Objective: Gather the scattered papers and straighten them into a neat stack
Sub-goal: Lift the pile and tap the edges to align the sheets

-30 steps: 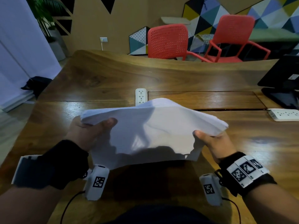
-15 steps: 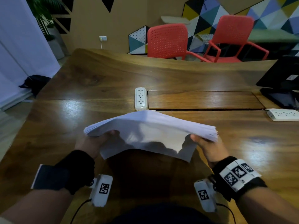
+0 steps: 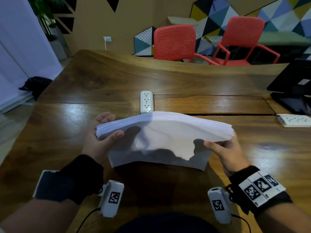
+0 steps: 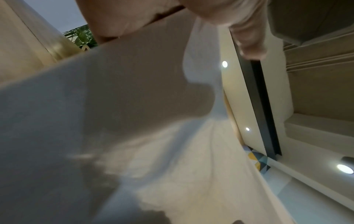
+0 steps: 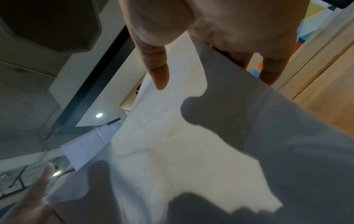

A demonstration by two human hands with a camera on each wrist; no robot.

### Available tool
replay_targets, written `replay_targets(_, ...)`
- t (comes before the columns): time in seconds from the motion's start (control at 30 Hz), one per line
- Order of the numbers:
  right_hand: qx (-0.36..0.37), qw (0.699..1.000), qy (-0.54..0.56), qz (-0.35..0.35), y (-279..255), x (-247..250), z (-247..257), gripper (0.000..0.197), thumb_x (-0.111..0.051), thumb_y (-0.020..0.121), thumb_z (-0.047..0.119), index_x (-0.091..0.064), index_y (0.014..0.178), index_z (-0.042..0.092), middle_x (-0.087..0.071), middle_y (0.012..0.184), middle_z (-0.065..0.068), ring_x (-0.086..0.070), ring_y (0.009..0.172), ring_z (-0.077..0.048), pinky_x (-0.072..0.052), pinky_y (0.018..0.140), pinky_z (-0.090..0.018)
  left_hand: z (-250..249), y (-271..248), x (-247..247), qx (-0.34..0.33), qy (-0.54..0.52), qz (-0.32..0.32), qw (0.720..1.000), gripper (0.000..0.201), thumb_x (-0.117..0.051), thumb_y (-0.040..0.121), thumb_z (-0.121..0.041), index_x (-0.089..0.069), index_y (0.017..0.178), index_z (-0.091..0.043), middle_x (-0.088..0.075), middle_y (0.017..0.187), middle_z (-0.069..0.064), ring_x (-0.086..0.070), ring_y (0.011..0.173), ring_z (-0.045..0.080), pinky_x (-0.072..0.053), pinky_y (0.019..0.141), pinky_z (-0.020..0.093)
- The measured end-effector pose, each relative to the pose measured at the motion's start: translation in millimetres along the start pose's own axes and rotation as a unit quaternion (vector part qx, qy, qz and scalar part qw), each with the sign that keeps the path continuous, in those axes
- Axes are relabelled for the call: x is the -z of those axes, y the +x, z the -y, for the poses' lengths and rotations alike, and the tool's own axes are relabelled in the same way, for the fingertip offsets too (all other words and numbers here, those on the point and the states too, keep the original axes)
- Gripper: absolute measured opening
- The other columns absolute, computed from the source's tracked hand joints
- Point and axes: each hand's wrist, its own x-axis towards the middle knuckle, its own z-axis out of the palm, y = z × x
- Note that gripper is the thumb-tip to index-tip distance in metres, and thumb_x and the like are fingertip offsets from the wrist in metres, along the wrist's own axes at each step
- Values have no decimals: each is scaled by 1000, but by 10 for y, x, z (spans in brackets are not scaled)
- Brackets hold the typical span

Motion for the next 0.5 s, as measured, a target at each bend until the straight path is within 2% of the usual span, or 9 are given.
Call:
replay_targets(0.07,4,1000,6,-1,3,-12,-5,127,-93,30,44,-36,137,5,-58,126,-19,-62,110,-23,-55,74,-22,-7,18,-40,-8,-22,-17,1000,81,-75,33,-71,-50,99,-31,-59,105,-4,-60,90,3,-49,72,8)
replay_targets(0.1,7,1000,8,-2,6,-16,2,127,-92,30,45,-37,136,6,-58,126,-18,-61,111,-23,-55,75,-22,-14,26,-56,-6,-25,-30,999,68,-73,42,-66,-51,97,-31,-60,102,-6,-61,84,0,-49,69,7)
replay_targets(0.17,8,1000,2,-3,22,-7,5,125,-91,31,47,-38,136,6,-58,126,-17,-61,112,-25,-55,76,-22,-21,48,-85,5,-16,-69,998,30,-65,67,-43,-55,93,-31,-65,85,-13,-61,70,-4,-46,60,6)
replay_targets(0.2,10,1000,-2,-6,29,-2,6,125,-91,31,48,-38,135,5,-59,126,-18,-60,112,-26,-55,76,-21,-15,58,-89,18,-10,-88,996,17,-63,75,-32,-57,91,-30,-65,75,-12,-59,62,-5,-45,55,6)
replay_targets(0.23,11,1000,-6,-9,36,2,7,124,-91,31,49,-39,135,5,-59,125,-18,-60,112,-26,-54,76,-21,0,71,-83,27,-13,-97,995,15,-63,75,-27,-58,89,-29,-64,68,-11,-58,55,-5,-44,51,7)
replay_targets(0.3,21,1000,-11,-5,40,-7,16,123,-91,32,50,-40,134,4,-60,124,-17,-61,112,-26,-54,77,-21,19,87,-68,37,-17,-81,996,26,-65,63,-32,-61,87,-23,-65,58,-10,-58,50,-5,-45,48,8)
replay_targets(0.37,26,1000,-10,1,45,-23,35,120,-90,34,48,-41,134,4,-62,121,-16,-63,109,-23,-55,76,-21,29,105,-50,45,-24,-65,997,29,-64,60,-31,-62,85,-18,-67,54,-12,-60,52,-2,-47,50,10)
replay_targets(0.43,26,1000,1,13,51,-38,58,110,-89,43,39,-40,134,1,-64,117,-16,-67,101,-20,-55,75,-22,40,111,-24,44,-50,-60,996,38,-67,53,-36,-61,86,-17,-68,56,-13,-62,55,-2,-48,52,11)
replay_targets(0.5,25,999,5,24,57,-40,66,105,-88,47,34,-41,133,-1,-66,115,-19,-69,99,-23,-56,76,-25,52,100,10,30,-44,-43,998,54,-74,42,-45,-60,88,-22,-70,61,-16,-63,59,-3,-49,55,10)
